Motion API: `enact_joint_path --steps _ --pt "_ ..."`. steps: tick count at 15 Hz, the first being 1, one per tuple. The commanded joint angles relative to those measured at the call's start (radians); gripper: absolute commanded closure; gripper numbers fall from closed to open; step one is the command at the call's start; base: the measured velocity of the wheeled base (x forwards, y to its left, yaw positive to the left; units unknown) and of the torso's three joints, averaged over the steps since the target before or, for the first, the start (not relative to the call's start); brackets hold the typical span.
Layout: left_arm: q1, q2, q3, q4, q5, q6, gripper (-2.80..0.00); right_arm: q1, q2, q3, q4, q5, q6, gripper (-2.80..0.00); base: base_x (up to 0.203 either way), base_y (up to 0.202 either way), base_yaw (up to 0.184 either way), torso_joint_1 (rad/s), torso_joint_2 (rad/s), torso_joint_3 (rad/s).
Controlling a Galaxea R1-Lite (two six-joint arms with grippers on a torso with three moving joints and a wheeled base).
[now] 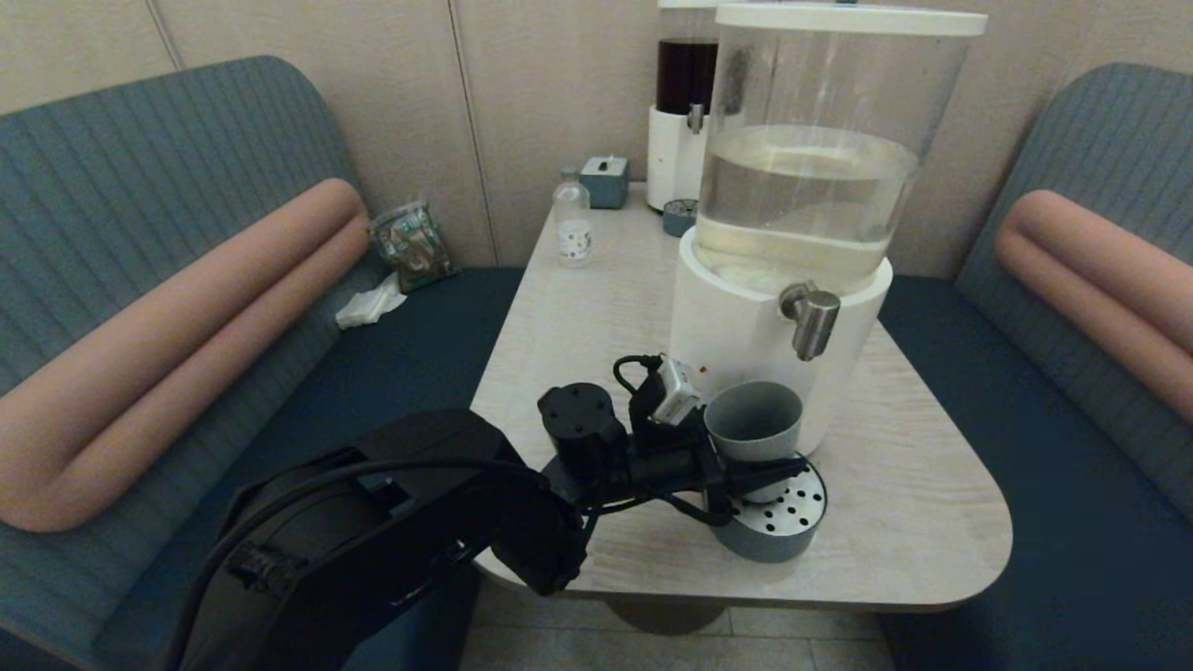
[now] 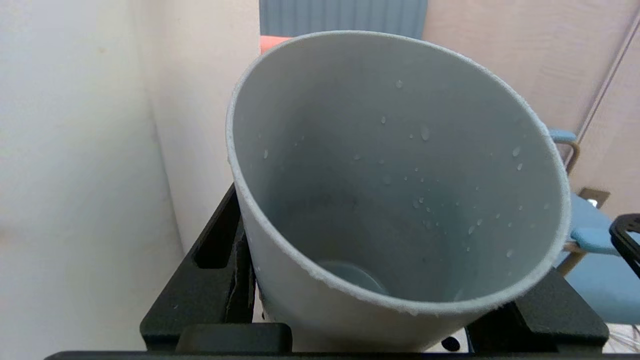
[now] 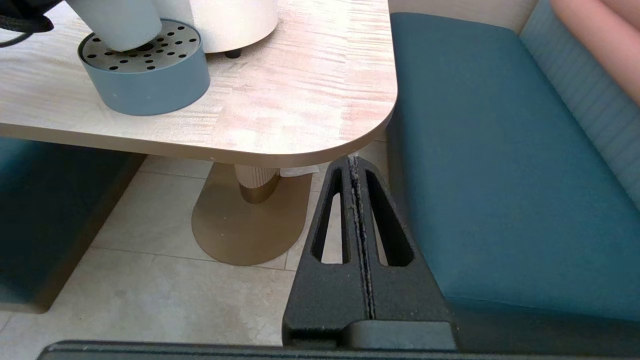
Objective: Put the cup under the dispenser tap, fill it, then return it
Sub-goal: Place it under the water dispenser
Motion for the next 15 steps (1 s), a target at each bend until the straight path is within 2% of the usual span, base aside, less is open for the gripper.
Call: enact_joint_path --steps 1,14,15 --pt "0.000 0.016 -0.008 -0.008 -0.003 -0.003 0.00 0.000 -0.003 0.000 0.000 0.000 0.001 0.00 0.000 0.000 0.000 0.000 0.00 0.000" --pt "0.000 0.031 -0.009 -0.010 0.034 -0.007 0.00 0.000 -0.002 -0.001 0.000 0.000 0.001 0.00 0.000 0.000 0.000 0.000 0.00 0.000" --pt "0.000 0.031 -0.013 -0.011 0.042 -0.007 -2.80 0.000 -0.002 -0.001 0.000 0.000 0.001 0.00 0.000 0.000 0.000 0.000 0.00 0.000"
